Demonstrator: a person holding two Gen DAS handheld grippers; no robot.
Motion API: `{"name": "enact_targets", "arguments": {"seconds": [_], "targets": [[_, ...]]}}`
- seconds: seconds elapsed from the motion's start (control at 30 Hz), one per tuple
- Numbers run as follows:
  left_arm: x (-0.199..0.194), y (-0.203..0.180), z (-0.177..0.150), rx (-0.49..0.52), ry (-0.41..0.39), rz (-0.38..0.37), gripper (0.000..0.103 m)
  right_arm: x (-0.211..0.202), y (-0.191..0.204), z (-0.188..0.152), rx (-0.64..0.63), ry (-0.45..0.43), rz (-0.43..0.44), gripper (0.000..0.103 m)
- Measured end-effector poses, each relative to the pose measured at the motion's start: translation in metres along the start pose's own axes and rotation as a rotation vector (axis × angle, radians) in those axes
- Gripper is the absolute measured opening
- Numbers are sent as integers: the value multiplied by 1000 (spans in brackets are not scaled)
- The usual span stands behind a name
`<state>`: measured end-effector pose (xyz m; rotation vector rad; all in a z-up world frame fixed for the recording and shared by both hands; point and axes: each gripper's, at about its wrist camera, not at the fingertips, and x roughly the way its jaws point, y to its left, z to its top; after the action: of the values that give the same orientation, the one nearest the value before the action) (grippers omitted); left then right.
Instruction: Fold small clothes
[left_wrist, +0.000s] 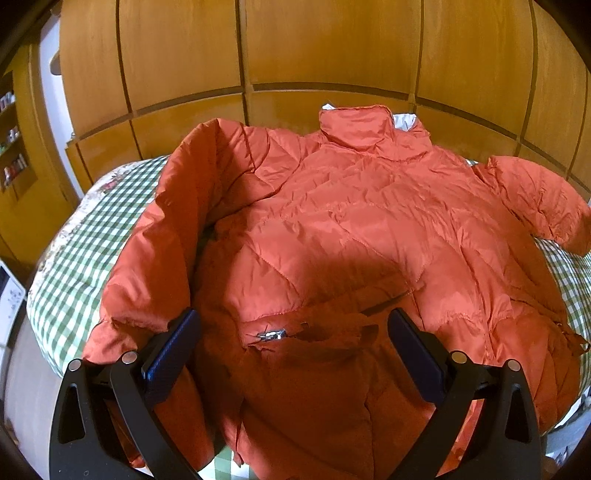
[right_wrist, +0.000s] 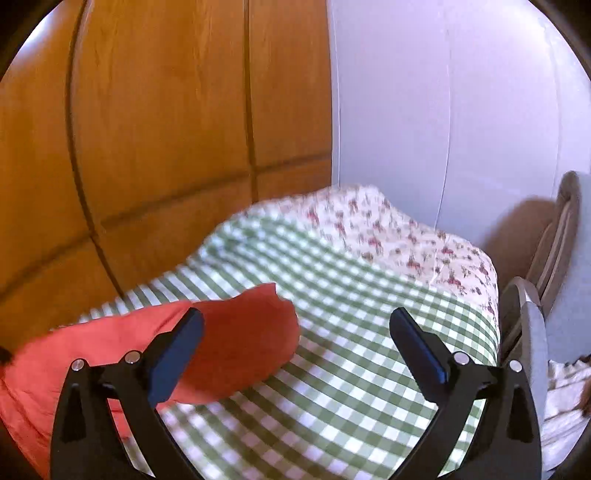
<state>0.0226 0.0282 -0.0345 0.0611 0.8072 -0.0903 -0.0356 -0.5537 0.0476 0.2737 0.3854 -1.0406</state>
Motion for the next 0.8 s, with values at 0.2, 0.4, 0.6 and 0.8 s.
{"name": "enact_targets", "arguments": {"seconds": [0.2, 0.4, 0.6, 0.8], "targets": [[-6, 10, 7, -42, -22, -49, 100, -62, 102, -52, -293, 35, 436, 101], [-9, 28, 12, -79, -38, -50, 100, -111, 215, -148, -567, 179, 775, 101], [-3, 59, 14, -100, -28, -6, 100, -115, 270, -219, -788, 249, 778, 101], [22, 109, 23, -116, -6, 86, 100, -95, 257, -212, -724, 341, 802, 101]]}}
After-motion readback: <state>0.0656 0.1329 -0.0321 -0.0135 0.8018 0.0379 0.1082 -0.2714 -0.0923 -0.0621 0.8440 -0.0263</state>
